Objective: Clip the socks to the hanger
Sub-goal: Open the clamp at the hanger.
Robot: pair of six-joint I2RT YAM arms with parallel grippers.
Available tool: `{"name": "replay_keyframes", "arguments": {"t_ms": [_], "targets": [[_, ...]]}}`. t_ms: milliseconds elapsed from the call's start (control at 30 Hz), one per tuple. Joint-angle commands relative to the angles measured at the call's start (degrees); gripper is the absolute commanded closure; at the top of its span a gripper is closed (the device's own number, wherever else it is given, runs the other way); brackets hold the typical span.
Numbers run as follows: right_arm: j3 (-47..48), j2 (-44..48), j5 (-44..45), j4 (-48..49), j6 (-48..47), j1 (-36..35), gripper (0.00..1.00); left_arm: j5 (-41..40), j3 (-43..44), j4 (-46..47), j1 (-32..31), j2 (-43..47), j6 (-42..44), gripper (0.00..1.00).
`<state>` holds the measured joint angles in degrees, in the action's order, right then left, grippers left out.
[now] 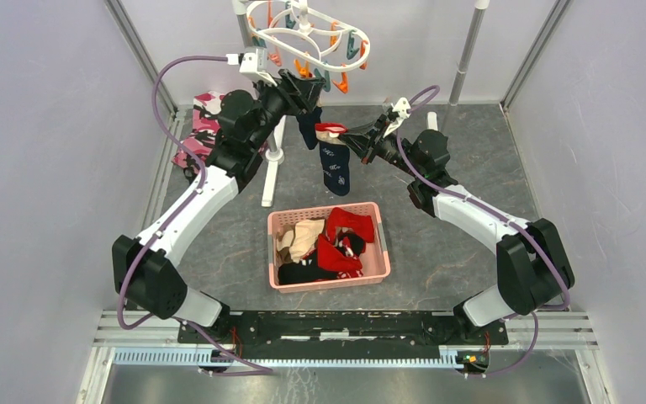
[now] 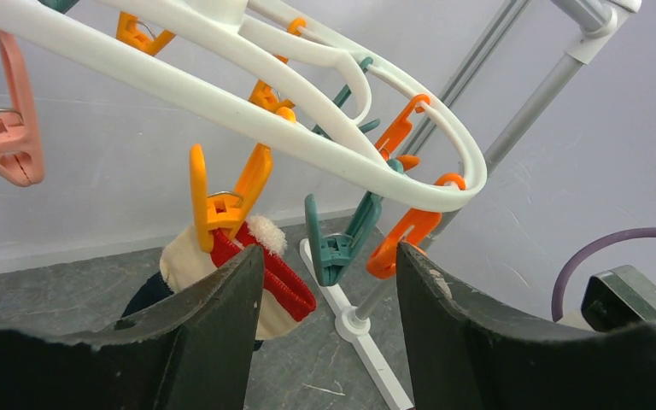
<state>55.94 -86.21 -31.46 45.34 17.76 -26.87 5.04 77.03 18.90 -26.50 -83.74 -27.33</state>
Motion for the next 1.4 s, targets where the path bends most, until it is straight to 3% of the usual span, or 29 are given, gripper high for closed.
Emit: {"name": "replay_keyframes", "arguments": {"t_ms": [0,700,1367], "targets": [[1.4,1.3,0.2,1.6,0.1,0.2,1.0,-1.3,3.0,0.5,-0.5,-0.1,2.3,0.36],[0.5,2.4,-0.1,2.6,0.5,0.4,1.0,-8.5,4.6,0.2,-2.8,-1.9,4.3,0.33],[-0.2,2.7,-0.2,3.3,1.0,0.6,1.0,-10.1,7.1,2.9,-3.2,-5.6,3.7,0.29]]}}
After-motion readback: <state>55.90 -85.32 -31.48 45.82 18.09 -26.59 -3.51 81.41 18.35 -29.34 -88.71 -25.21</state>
